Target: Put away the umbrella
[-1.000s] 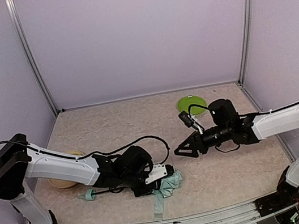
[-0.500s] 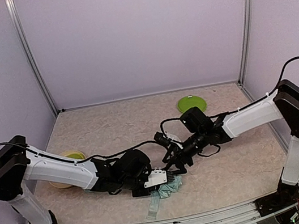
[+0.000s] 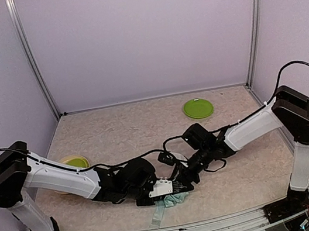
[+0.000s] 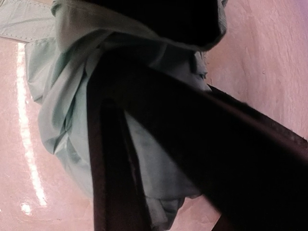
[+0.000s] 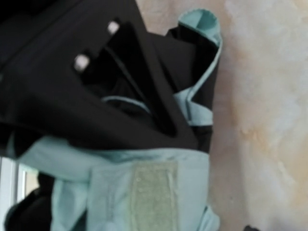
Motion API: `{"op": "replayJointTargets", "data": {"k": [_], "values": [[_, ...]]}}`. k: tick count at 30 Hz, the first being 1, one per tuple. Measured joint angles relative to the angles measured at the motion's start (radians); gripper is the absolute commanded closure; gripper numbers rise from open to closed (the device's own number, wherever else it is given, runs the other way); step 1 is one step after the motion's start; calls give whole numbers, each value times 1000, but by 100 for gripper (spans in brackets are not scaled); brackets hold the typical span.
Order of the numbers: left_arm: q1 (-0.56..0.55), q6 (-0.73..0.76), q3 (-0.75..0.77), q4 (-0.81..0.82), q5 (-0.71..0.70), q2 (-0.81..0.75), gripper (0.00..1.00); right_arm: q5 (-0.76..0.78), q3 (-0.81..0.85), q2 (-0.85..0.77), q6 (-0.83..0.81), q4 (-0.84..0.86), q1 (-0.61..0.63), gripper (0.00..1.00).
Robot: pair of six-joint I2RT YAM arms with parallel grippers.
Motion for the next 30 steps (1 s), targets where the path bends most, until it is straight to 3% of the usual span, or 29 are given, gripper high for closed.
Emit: {"op": "replayJointTargets", "data": {"k": [3, 11, 13, 18, 25, 30], "values": [[-2, -14, -11, 18, -26, 0, 76, 11, 0, 10, 4, 12, 6, 39], [3, -94, -127, 157, -132, -53, 29, 124, 0, 31, -12, 58, 53, 71], [5, -104, -166, 193, -138, -89, 18, 149, 0, 31, -16, 64, 61, 74], [0, -118, -241, 251, -128, -204, 4, 194, 3, 24, -51, 66, 67, 79], [23, -177, -256, 189, -12, -463, 1, 320, 2, 2, -120, 59, 79, 84], [184, -313, -256, 164, 209, -668, 1, 461, -54, -59, -219, 78, 84, 86]]}}
